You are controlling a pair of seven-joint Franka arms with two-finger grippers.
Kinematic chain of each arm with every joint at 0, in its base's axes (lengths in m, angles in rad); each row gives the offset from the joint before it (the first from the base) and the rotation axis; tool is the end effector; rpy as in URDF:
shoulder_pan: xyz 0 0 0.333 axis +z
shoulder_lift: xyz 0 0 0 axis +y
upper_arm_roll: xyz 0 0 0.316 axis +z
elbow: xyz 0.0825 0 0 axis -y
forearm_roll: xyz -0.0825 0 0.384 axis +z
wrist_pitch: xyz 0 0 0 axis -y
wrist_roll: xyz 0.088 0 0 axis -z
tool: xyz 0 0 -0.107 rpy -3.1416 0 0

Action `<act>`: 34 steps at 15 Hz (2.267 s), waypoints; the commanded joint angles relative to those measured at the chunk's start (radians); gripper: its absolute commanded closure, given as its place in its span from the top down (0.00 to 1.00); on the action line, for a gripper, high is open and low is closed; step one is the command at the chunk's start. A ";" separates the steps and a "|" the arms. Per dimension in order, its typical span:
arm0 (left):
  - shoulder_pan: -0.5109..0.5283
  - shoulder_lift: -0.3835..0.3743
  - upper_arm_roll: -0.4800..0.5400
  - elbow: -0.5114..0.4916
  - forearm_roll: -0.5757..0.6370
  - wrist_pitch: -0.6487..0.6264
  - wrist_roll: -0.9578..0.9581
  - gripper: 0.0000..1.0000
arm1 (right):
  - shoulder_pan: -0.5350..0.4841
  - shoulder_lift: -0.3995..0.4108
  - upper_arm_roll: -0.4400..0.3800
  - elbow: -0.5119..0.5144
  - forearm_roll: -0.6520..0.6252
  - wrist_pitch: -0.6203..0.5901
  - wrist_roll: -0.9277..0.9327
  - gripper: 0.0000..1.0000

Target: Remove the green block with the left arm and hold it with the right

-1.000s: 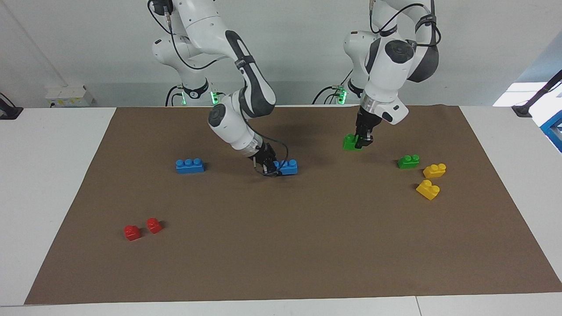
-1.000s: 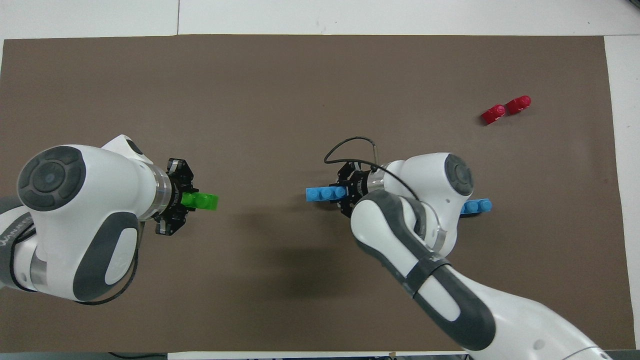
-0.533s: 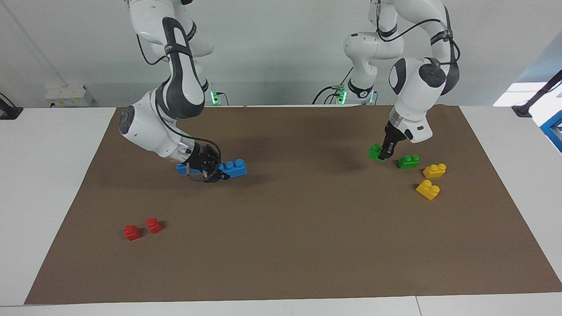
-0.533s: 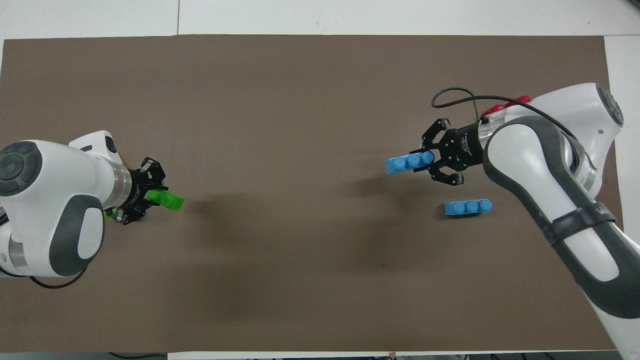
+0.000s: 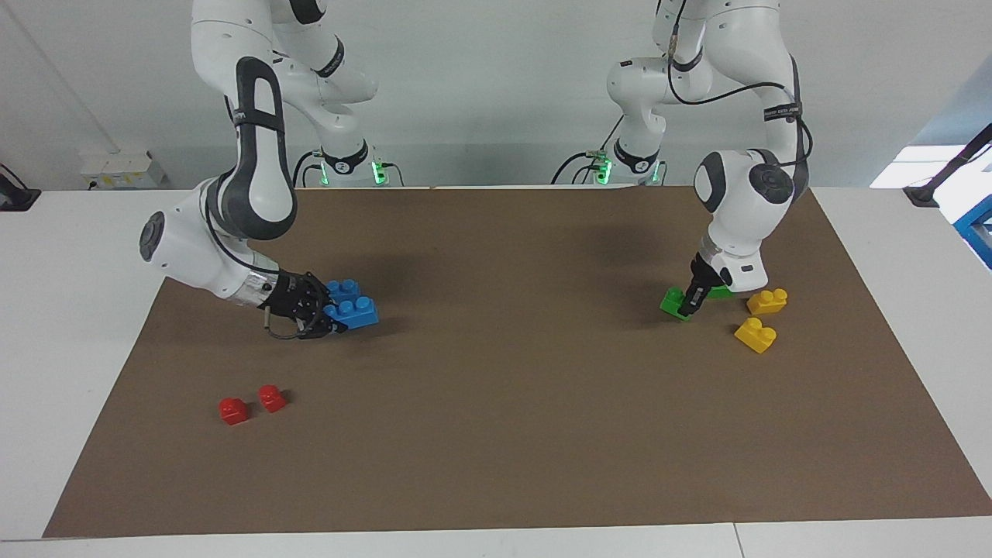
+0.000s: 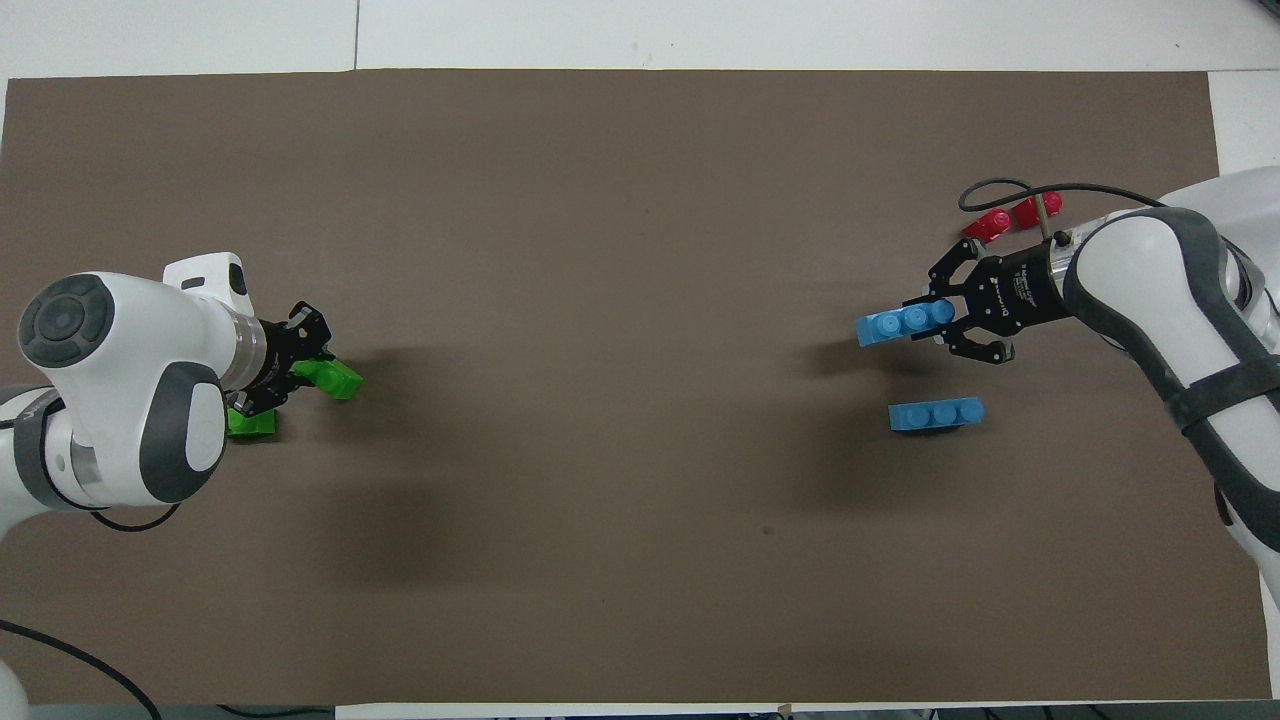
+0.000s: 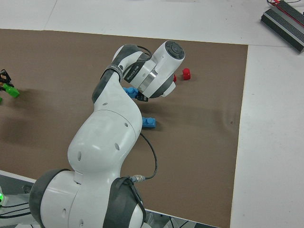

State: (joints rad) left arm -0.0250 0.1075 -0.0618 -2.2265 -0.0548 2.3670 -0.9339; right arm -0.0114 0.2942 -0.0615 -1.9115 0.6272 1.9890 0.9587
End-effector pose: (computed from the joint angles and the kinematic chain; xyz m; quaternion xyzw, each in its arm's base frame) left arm 0.5399 -0.0475 0.3286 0.9031 0.4285 0.0033 0.0280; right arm 0.5997 -0.0056 0.3359 -0.7486 0.6022 0.2024 0.1897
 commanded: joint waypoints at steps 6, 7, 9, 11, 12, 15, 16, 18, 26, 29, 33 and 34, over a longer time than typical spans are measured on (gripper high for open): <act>0.034 0.104 -0.009 0.071 0.003 0.040 0.082 0.00 | -0.018 0.081 0.014 0.032 -0.026 0.049 -0.044 0.00; 0.034 0.109 -0.009 0.071 0.003 0.040 0.089 0.00 | -0.018 0.086 0.015 0.029 -0.026 0.065 -0.047 0.00; 0.036 0.109 -0.009 0.071 0.003 0.034 0.125 0.00 | -0.018 0.100 0.014 0.028 -0.026 0.076 -0.066 0.00; 0.034 0.106 -0.009 0.073 0.003 0.024 0.133 0.99 | -0.018 0.108 0.014 0.025 -0.024 0.094 -0.086 0.00; 0.036 0.097 -0.009 0.074 0.003 0.017 0.138 1.00 | -0.018 0.106 0.014 0.009 -0.024 0.111 -0.087 0.00; 0.046 0.069 -0.009 0.122 0.003 -0.060 0.145 1.00 | -0.019 0.109 0.014 -0.018 -0.024 0.154 -0.107 0.00; 0.046 0.064 -0.009 0.151 0.003 -0.087 0.144 1.00 | -0.027 0.114 0.015 -0.018 -0.024 0.154 -0.118 0.00; 0.042 0.052 -0.009 0.191 0.003 -0.114 0.145 1.00 | -0.032 0.117 0.015 -0.018 -0.024 0.156 -0.124 0.00; 0.048 0.018 -0.006 0.464 0.006 -0.385 0.498 1.00 | -0.024 0.123 0.015 -0.035 -0.021 0.171 -0.144 0.00; 0.048 -0.057 -0.006 0.488 0.064 -0.452 0.660 1.00 | -0.007 0.112 0.015 -0.031 -0.021 0.157 -0.120 0.77; 0.048 -0.132 -0.006 0.565 0.069 -0.647 0.808 1.00 | -0.001 0.030 0.012 0.006 -0.024 0.023 -0.026 0.94; 0.046 -0.138 -0.006 0.594 0.069 -0.705 0.838 1.00 | -0.005 -0.004 0.011 0.014 -0.026 -0.019 0.003 0.96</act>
State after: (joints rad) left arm 0.0106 -0.0099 -0.0607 -1.6877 -0.0035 1.7719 -0.1619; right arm -0.0074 0.3749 -0.0526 -1.9019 0.6259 2.0488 0.8943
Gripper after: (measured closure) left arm 0.000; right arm 0.189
